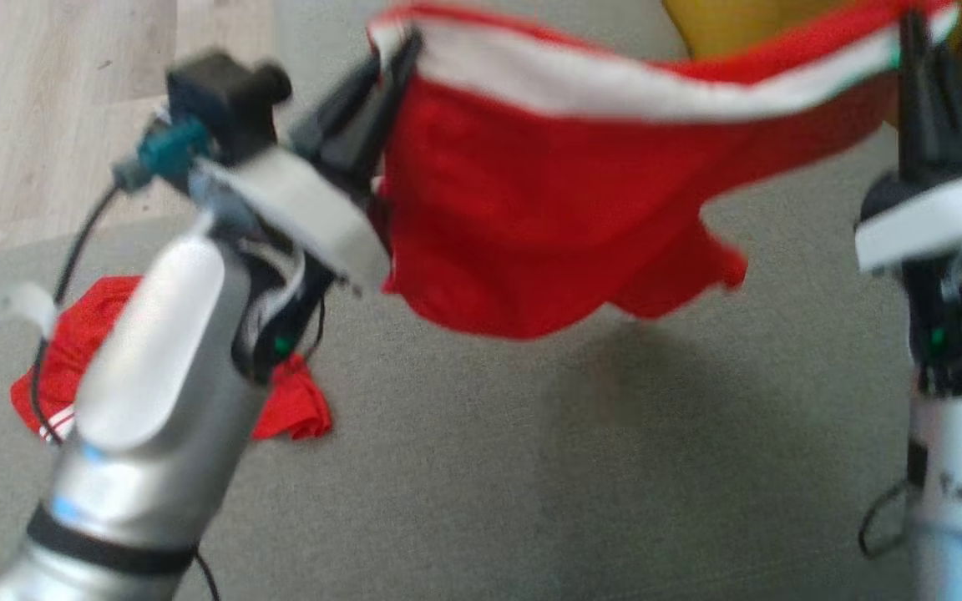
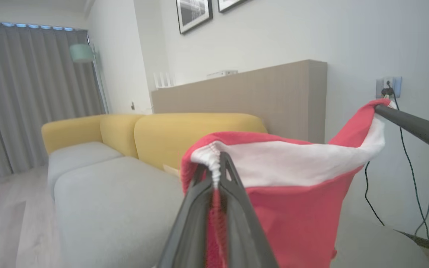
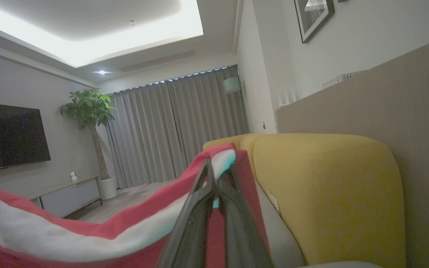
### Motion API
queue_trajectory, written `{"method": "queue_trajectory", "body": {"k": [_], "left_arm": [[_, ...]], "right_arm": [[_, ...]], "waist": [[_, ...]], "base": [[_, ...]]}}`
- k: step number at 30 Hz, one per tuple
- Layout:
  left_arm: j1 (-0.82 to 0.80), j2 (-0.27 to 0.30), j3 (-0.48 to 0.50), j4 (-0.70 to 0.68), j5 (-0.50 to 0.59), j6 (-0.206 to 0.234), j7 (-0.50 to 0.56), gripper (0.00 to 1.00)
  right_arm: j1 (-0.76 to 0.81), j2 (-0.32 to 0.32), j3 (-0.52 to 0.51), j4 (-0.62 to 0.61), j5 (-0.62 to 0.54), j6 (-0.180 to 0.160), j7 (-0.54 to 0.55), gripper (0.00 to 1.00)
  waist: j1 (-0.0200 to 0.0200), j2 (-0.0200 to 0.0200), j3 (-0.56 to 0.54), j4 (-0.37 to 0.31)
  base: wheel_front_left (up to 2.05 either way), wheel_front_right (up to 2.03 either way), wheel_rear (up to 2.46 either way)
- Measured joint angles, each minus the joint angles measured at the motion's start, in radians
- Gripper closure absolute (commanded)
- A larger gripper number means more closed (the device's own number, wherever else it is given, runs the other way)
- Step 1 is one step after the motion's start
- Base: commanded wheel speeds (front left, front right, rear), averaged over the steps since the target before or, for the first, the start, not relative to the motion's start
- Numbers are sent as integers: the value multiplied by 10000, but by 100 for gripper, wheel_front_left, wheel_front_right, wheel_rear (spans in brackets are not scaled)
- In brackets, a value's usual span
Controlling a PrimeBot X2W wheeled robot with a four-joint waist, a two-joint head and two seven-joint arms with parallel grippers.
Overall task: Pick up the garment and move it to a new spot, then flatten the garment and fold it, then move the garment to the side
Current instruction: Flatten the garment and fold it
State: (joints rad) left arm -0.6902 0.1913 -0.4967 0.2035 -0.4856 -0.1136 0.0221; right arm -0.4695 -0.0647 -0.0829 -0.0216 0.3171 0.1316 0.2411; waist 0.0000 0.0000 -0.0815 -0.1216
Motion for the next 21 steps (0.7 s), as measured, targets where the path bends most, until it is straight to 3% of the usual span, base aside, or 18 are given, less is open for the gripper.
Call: {"method": "queue_trajectory", "body": {"k": [5,11,15,21], "left_arm": [[1139,502,-102,-938,-128,102,715,100],[450,771,-132,-1099,-88,127,1143,100],[-1315,769,-219,40,2,-29,1066,100],[-4728,581,-447,2715,428,-109,-90,100]], "right_arm": [[1229,65,-295,-855,184,0,746,100],[337,98,-437,-779,-167,0,1034,100],[-1779,94,-274,777,-708,0,594,100],[-5584,82,-71,4481,-1480,0,-1179,100]], "waist": [[0,0,277,56],[0,0,1101,13],[0,0,2018,-98],[1,0,3500,-355]], "base": [[0,0,0],[0,0,0],[0,0,0],[0,0,0]]}}
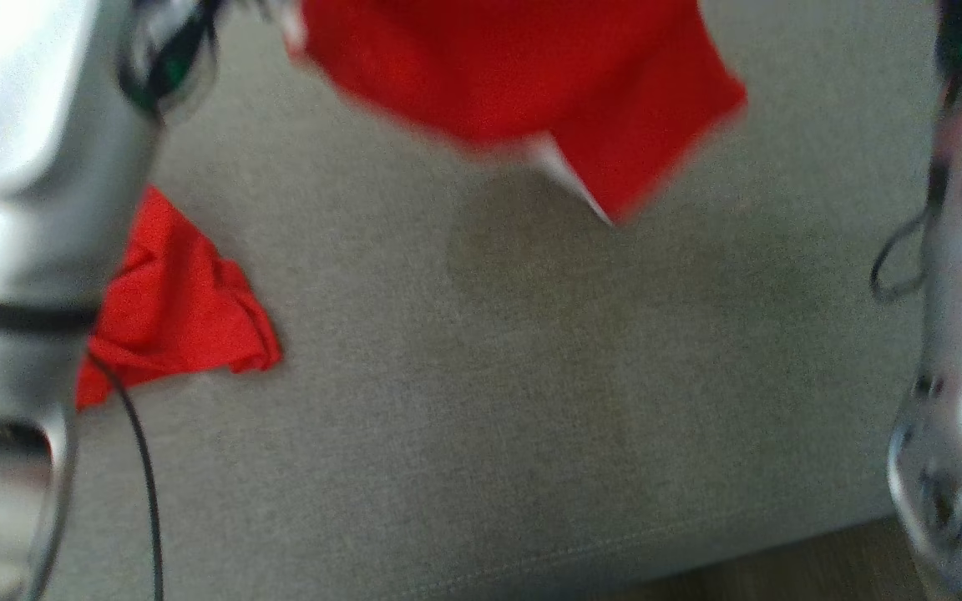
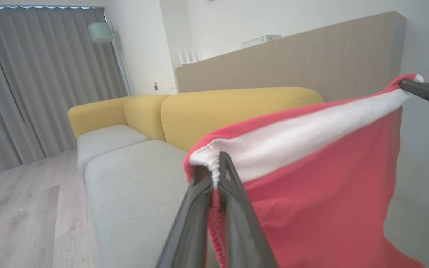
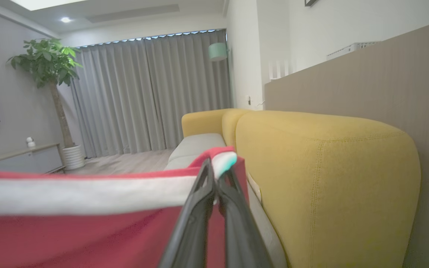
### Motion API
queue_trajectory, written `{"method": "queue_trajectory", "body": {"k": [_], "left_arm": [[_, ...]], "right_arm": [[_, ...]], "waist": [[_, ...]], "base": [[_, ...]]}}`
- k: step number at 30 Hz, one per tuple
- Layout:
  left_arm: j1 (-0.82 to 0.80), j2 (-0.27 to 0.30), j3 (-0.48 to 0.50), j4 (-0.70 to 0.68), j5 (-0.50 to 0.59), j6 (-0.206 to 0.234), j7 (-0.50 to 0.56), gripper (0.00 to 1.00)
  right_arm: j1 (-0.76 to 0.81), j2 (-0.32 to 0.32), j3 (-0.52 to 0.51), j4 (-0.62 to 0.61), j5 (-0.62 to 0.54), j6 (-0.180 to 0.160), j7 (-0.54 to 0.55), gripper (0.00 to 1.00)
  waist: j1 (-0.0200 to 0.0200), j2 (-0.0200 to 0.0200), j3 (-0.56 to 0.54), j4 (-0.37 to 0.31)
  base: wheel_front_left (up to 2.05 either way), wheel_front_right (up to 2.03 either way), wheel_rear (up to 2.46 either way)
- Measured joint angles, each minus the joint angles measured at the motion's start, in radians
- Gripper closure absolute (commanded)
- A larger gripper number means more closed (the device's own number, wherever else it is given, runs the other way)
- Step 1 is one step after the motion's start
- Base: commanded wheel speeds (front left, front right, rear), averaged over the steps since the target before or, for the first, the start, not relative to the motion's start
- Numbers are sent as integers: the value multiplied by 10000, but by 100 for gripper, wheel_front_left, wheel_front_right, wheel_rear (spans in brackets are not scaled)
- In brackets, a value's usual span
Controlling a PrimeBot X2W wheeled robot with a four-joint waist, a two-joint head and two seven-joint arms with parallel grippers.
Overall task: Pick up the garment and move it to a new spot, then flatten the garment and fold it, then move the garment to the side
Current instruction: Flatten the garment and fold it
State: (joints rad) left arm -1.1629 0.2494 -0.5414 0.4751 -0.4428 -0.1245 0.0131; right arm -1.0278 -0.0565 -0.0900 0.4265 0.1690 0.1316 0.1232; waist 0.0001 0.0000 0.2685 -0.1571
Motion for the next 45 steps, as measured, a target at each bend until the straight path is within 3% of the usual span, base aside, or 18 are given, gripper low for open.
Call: {"method": "queue_trajectory", "body": {"k": [4,10,16,22,33,45], "left_arm": [[-1907,-422,15,1662,180,-59,-1237,100],[-2693,-1058,-25,3185,27,-75,-2316,100],[-1769,-1453,-675,3776,-754,-75,-2627,100],[830,-1388,-1034,3404,-1243,-71,-2627,100],[4455,-874,-2075,1559,-290,-73,-2627,100],[6471,-815,-2286,754,372,-75,-2627,100]], "right_arm": [[-2187,-4,-708,2111,-433,0,-1578,100],[-3392,-17,-1377,4232,-830,0,-2915,100],[-2806,-35,-1335,6264,-894,0,-3365,100],[-1243,-207,-571,7875,-702,0,-3147,100],[219,-1177,1856,7921,803,0,-1448,100],[3201,-2936,4686,5202,3475,0,1321,100]], "waist": [[1,0,801,-152],[1,0,1367,-236],[1,0,1599,-60],[1,0,1536,153],[0,0,409,411],[-1,0,-969,419]], "base": [[0,0,0],[0,0,0],[0,0,0],[0,0,0],[0,0,0],[0,0,0]]}}
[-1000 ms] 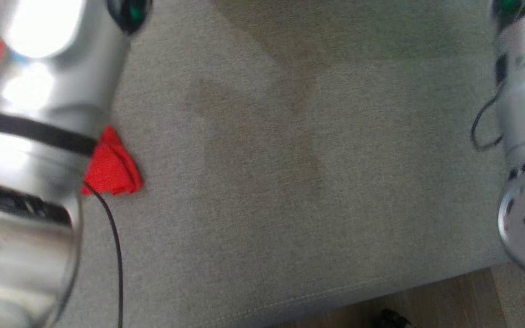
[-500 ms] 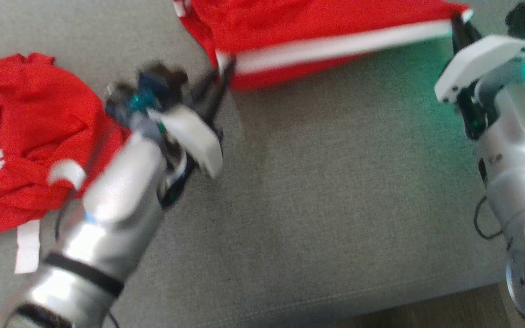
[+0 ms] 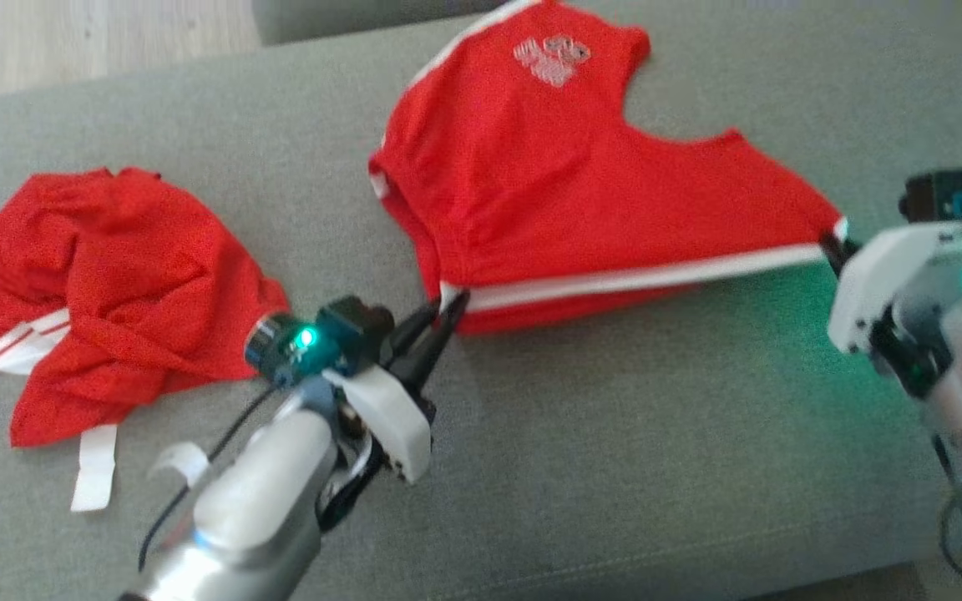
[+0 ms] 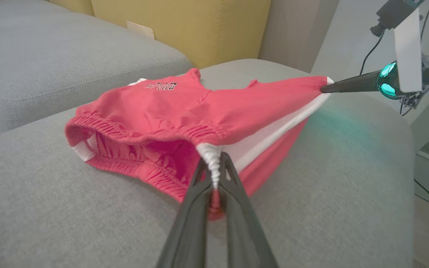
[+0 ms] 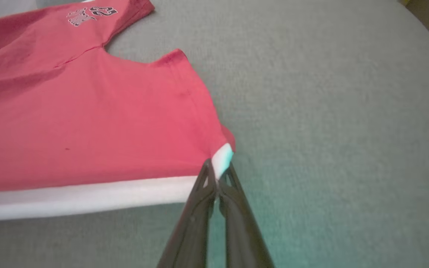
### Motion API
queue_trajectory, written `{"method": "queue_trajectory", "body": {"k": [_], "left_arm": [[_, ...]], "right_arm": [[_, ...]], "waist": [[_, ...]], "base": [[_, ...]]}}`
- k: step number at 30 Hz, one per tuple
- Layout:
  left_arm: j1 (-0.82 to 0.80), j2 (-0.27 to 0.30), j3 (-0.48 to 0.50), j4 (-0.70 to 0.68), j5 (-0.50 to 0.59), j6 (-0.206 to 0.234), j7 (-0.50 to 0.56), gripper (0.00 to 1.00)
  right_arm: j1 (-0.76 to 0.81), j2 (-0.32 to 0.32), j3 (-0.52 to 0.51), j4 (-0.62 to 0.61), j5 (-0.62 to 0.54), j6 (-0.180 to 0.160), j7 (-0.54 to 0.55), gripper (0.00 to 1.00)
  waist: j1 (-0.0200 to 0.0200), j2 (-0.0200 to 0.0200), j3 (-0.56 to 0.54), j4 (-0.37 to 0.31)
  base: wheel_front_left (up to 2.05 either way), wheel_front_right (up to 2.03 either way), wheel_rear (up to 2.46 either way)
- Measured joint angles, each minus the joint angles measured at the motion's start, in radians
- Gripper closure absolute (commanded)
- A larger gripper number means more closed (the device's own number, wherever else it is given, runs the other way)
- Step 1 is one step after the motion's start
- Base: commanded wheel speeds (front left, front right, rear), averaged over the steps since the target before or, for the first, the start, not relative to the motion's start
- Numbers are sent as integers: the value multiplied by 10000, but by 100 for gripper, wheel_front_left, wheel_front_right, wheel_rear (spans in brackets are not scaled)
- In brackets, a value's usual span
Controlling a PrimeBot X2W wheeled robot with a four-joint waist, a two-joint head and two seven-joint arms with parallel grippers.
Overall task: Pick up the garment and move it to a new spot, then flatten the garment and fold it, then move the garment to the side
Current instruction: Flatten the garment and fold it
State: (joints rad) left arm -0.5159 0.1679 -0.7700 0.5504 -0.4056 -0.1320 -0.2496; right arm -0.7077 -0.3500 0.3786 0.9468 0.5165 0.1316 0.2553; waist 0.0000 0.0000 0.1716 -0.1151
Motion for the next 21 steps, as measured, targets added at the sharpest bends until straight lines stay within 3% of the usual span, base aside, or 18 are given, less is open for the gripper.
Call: {"method": "queue_trajectory", "body": {"k": [10,21], "left_arm": [[1770,-253,178,-669,176,-2,0,100],[2973,-322,-267,-1283,259,-2,2,100]], "right_arm": [[2629,-1641,428,-2575,1509,0,1979,100],[4808,-2474,-1070,-4911,1697,2,3603,100]], "waist": [[0,0,-1168,-82],[-1,0,-1741,153]], "base": [[0,0,0],[0,0,0]]}}
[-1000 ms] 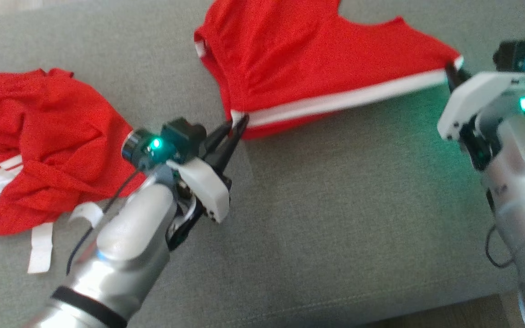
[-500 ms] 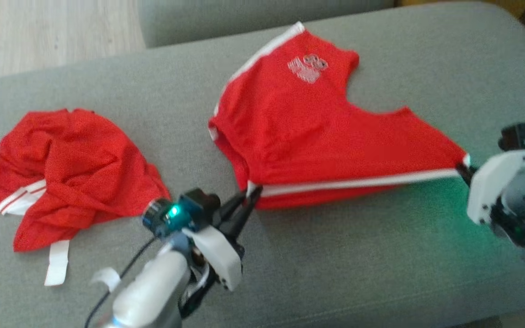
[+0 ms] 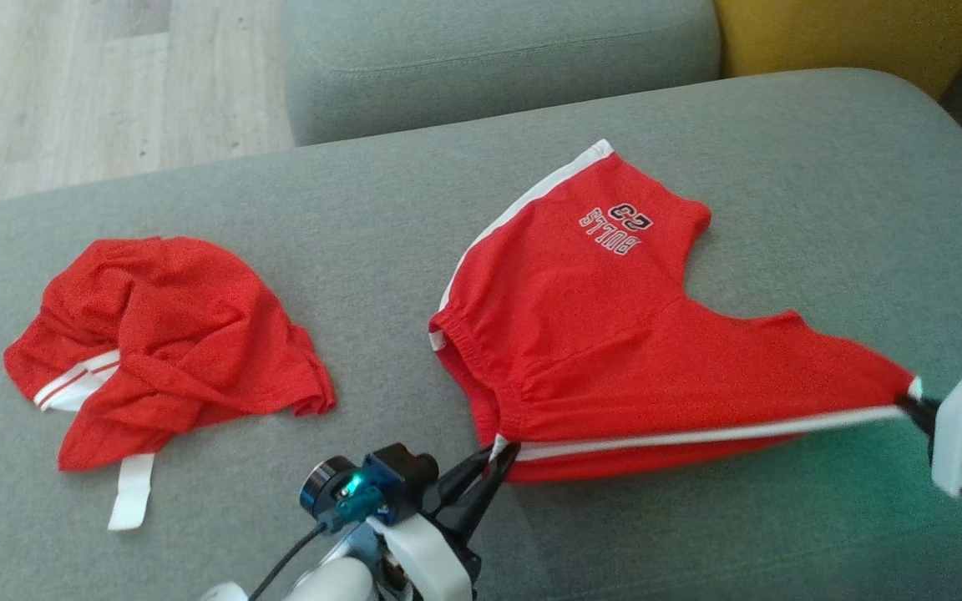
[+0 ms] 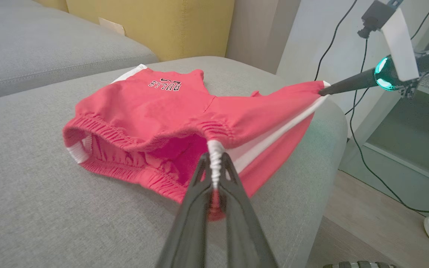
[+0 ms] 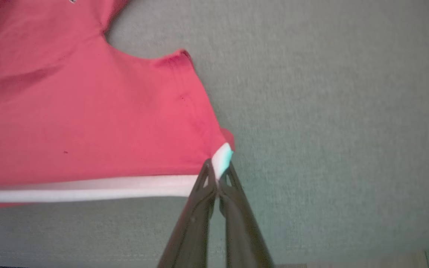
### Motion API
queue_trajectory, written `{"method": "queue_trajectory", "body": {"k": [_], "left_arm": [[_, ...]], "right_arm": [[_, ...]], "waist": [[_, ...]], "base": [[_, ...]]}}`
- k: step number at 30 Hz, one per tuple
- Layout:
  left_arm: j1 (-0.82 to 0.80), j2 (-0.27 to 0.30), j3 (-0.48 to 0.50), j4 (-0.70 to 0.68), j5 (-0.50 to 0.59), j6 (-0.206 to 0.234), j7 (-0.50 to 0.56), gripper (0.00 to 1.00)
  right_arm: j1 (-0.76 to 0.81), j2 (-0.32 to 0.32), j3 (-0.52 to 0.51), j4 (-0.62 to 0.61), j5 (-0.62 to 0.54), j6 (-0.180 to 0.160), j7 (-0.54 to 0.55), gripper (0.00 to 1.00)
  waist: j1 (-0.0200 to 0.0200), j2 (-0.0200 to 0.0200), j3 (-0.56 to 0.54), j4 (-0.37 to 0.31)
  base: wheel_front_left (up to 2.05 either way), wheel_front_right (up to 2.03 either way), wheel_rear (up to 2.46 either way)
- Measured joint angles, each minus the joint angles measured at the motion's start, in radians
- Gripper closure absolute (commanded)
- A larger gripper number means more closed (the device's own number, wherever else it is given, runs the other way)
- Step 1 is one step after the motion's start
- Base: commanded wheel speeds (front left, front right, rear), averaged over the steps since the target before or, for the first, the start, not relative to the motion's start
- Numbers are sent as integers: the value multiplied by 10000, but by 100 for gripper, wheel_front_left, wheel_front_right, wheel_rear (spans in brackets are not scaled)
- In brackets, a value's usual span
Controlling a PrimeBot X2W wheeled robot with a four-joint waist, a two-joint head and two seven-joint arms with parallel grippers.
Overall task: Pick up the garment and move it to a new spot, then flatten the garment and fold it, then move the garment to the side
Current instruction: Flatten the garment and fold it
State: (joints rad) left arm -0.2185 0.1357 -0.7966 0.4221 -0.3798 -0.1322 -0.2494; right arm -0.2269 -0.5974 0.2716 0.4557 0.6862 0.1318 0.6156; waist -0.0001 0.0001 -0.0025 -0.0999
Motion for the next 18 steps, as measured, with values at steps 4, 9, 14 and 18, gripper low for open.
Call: {"method": "queue_trajectory", "body": {"k": [4,9,14,18], "left_arm": [[-46,2,88,-153,-2,0,0,100],[-570,-40,113,-86,-29,0,0,100],[-1422,-242,201,2,-31,2,0,100],[-2037,-401,299,197,-33,2,0,100]], "right_arm": [[1,40,-650,-926,-426,0,529,100],[-343,242,-1045,-1722,-830,-2,1379,100],[-1519,324,-1241,-1889,-1336,-2,2000,100],[-2570,479,-1195,-1743,-1611,-2,2495,100]], "waist": [[0,0,53,178],[0,0,311,377],[0,0,749,650],[0,0,1175,925]], "base": [[0,0,0],[0,0,0],[0,0,0],[0,0,0]]}}
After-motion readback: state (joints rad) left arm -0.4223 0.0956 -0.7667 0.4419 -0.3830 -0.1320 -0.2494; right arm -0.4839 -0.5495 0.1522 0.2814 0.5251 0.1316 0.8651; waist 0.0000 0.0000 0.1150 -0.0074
